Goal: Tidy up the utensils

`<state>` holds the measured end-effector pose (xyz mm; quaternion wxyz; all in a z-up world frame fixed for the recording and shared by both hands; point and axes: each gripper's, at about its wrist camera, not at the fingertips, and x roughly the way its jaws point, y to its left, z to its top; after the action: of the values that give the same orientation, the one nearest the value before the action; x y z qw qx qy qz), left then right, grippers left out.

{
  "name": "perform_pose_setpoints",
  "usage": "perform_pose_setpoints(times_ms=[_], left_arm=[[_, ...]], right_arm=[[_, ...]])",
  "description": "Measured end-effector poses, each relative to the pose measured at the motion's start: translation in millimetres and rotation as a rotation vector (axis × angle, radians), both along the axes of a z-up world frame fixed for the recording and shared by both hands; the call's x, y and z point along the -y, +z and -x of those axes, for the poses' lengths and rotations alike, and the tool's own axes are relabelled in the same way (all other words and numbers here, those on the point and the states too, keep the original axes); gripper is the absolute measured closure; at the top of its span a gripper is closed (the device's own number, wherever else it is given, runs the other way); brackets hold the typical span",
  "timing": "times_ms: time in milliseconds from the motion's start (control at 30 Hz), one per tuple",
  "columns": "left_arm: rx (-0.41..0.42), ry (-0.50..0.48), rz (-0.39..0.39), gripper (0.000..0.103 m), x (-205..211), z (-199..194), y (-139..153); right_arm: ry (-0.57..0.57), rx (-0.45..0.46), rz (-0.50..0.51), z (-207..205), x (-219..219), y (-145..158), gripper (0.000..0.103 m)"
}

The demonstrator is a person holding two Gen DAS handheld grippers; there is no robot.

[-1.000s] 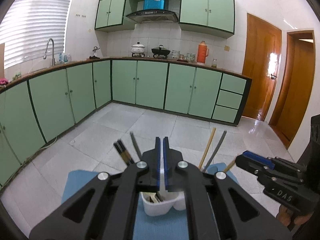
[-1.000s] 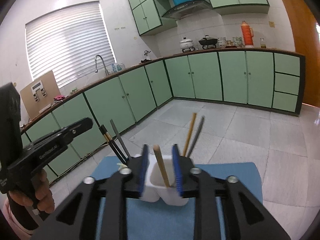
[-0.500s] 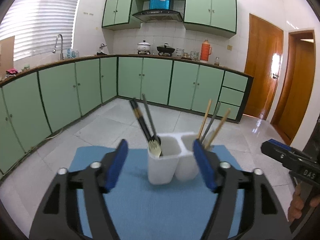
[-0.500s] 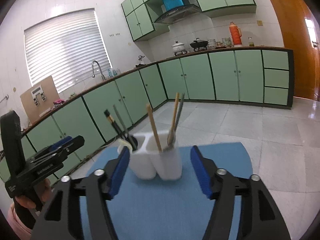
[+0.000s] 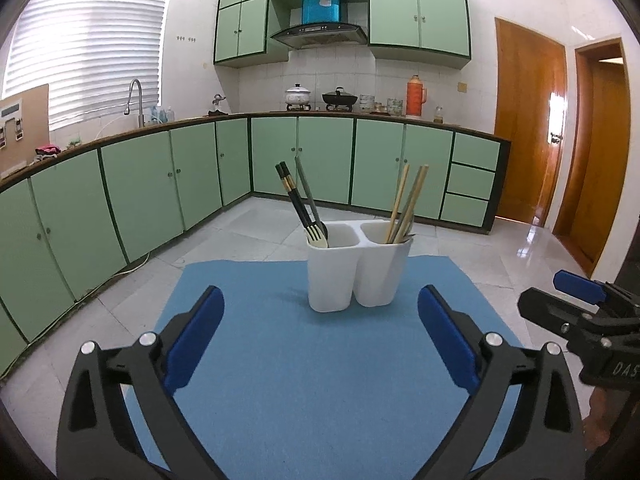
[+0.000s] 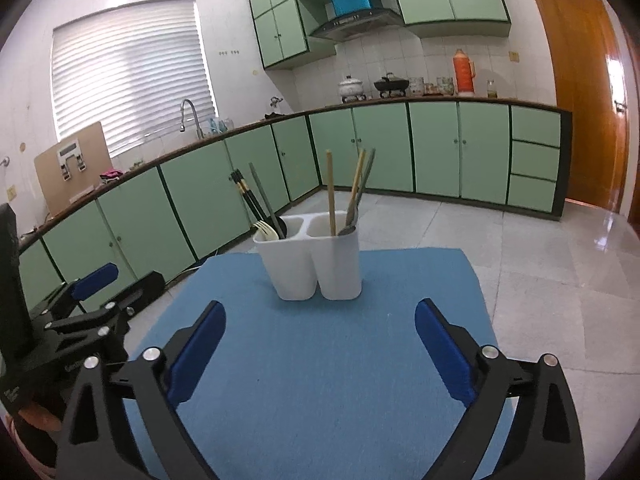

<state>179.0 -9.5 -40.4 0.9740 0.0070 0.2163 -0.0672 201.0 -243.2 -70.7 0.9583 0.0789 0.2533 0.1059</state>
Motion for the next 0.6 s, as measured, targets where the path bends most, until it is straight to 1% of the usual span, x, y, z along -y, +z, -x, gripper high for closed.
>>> perform_pose_setpoints(times_ms=[67, 133, 333, 600], left_arm=[[0.005, -0.004, -0.005, 0.007, 3.4, 4.8, 4.7], [0.014, -0.001, -0.008, 0.007, 4.2, 11.2, 10.6], [0.041, -0.001, 0.015, 0.006, -0.2, 31.2, 26.2], [0.110, 0.012, 0.024, 0.006, -8.1, 70.9, 53.2]], right_arm=[[0.002, -0.004, 0.006, 4.4, -4.0, 5.3, 0.006], [0.006, 0.017, 0.013, 11.8, -6.2, 13.2, 0.006], [0.010, 0.068, 0.028, 34.4, -9.9, 33.7, 0.006], [0.017, 0.127, 0.024, 62.7, -12.0, 57.8, 0.006]])
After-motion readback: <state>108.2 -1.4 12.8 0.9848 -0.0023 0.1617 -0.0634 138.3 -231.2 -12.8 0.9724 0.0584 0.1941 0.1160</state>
